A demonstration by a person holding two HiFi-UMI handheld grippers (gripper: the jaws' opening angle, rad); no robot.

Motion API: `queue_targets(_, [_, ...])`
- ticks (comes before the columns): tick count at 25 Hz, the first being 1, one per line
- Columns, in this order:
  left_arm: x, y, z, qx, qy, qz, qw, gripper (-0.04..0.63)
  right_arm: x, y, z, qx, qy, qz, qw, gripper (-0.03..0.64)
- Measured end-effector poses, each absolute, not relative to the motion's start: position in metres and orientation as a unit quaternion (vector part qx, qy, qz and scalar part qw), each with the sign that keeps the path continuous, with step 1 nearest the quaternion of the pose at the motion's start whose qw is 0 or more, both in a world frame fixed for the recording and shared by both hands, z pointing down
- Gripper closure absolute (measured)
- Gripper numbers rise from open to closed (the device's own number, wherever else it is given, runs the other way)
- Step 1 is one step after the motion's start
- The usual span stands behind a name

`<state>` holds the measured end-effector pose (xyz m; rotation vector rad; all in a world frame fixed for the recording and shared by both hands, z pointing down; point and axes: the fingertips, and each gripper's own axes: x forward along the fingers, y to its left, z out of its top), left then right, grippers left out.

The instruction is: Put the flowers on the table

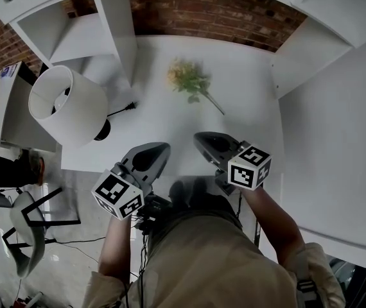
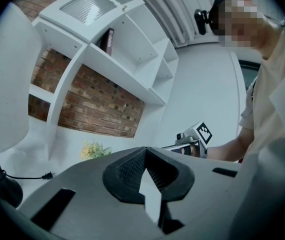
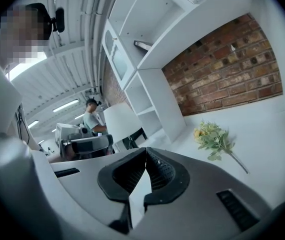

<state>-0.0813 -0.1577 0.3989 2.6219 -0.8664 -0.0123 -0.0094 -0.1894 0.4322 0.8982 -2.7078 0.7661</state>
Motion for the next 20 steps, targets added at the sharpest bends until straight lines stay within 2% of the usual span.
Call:
queue_targets(8, [-0.069, -0.155, 0.392, 0.937, -0.301, 0.005, 0.179, 0.588, -0.003, -0.179, 0.409, 0.293, -0.925, 0.226, 0.086, 0.594])
queue_targets(14, [-0.045, -0.147, 0.396, 0.939, -0.292, 0.018, 0.182, 0.588, 0.009, -0.153, 0.408, 0.289, -0.935, 0.168, 0.119, 0.594])
queue_targets(20, [-0.019, -0.13, 0.386, 0.946, -0.278, 0.017, 0.166, 0.588, 0.032, -0.136, 0.408, 0.295, -0.936, 0.156, 0.115, 0.594])
